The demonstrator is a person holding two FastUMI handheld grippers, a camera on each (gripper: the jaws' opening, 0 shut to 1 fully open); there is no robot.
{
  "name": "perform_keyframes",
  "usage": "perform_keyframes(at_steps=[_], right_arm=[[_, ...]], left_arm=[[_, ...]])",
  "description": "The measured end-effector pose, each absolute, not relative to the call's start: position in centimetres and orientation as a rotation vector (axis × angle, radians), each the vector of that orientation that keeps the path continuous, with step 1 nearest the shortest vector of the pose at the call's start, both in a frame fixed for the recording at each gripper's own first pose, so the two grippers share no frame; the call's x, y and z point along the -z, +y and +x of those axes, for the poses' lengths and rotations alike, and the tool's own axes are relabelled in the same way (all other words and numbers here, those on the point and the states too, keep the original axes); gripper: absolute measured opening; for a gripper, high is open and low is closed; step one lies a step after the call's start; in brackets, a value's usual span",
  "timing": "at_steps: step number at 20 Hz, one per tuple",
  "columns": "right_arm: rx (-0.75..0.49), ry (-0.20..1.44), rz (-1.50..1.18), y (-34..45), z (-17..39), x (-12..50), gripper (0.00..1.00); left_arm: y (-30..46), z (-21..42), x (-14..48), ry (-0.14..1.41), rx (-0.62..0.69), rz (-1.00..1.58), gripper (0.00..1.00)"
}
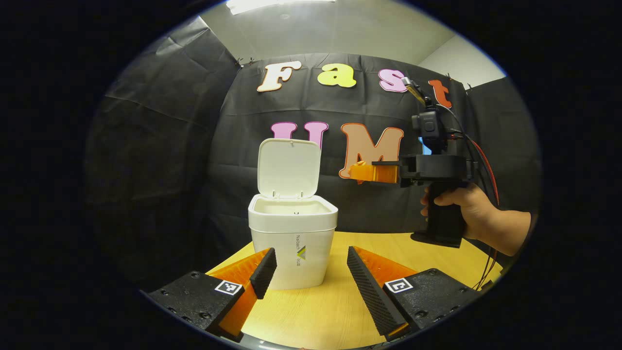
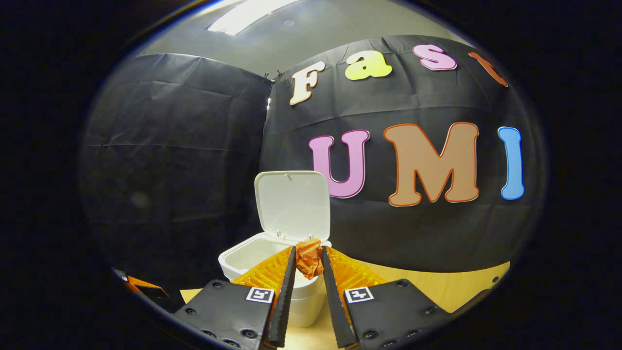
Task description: Press the lid of the desktop garbage bin to open it, pick up the crumpled paper on the desktop and throw it into the bin, then pick up the pop can on the desktop and drop it into the bin, and finally close the garbage bin lid.
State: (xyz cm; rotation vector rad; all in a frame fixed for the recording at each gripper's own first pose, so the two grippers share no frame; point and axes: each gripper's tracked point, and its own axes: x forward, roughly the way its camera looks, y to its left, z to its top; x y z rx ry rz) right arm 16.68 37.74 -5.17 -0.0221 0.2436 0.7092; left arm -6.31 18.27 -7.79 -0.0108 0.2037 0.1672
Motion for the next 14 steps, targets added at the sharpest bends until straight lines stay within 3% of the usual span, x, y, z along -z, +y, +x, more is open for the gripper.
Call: perform_keyframes(at_steps=[9,13,14], right_arm=[[-0.7,0.359,-0.081,45.3,20.0,11.3,0.39],[-0.692,0.391,-0.112,46.1,19.3,13.1,0.55],[-0.691,0.38,-0.117,46.2,19.1,13.1,0.65]], left_arm=[[22.4,-5.6,9.7,0.237,-0.16,-0.026,0.91],[23.3,-5.7,10.6,0.247,-0.163,-0.025,0.94],[23.3,-5.6,10.8,0.249,-0.161,-0.027,0.93]])
